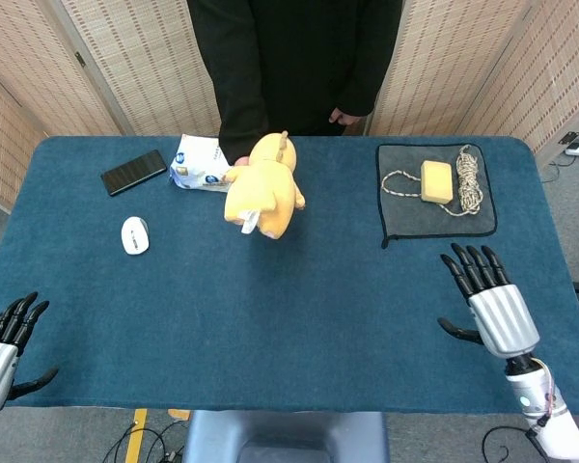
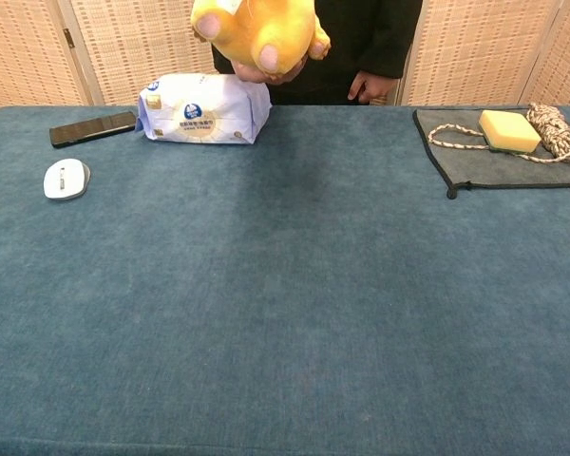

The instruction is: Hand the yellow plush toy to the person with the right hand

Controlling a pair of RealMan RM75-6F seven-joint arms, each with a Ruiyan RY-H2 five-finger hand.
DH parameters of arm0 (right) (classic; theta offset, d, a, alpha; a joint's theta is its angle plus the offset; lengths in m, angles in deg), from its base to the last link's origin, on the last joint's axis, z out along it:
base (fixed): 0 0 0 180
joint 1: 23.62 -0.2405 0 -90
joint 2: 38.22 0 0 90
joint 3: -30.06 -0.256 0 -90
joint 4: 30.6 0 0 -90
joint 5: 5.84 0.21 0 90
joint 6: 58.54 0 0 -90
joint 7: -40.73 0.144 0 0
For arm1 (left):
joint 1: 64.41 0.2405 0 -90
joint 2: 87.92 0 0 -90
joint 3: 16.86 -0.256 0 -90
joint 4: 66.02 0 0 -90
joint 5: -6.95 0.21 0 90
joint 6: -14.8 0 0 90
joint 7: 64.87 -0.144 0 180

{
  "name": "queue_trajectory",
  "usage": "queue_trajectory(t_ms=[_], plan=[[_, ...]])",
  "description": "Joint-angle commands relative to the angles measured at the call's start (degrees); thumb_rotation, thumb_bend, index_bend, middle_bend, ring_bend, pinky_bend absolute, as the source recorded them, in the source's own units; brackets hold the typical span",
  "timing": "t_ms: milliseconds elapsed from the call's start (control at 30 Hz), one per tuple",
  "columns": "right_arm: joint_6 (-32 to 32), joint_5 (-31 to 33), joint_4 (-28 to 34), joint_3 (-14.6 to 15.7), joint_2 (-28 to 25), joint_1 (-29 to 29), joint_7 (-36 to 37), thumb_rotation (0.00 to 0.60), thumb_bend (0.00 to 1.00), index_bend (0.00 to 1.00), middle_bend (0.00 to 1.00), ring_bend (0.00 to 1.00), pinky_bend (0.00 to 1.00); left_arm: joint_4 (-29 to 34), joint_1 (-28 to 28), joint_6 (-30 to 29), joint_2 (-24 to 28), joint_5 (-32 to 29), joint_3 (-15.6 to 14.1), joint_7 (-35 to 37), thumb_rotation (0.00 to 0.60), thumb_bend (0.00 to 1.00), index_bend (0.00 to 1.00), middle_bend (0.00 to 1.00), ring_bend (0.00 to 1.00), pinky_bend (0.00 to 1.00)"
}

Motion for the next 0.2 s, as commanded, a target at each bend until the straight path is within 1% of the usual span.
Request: queue_trajectory(t_ms=[33,100,200], plan=[[-3.83,0.30,-8.40,3.01,2.93,5.41,6.60,0.600,0.08,0.00,0.00,0.00,0.06,-0.14,-0.09,0.00,-0.27,0.18,0.05,-0.33,0.600,0.22,0.00,0.00,0.01,0.18],[-4.94,0.63,-8.05,1.97,2.76,5.83,7.58,0.600,0.08,0.00,0.00,0.00,0.06,-0.25,-0.10,0.12,-0.50,0.30,-0.08,-0.62,0.600,0.22,0.00,0.00,0.01,0.18],[-4.01,0.66,-7.40,1.97,2.55,5.97,6.68,0.600,0.08,0.00,0.00,0.00,0.06,-0.09,0.06,0.32,-0.54,0.35,-0.42,-1.37,0.600,0.22,0.00,0.00,0.01,0.18]])
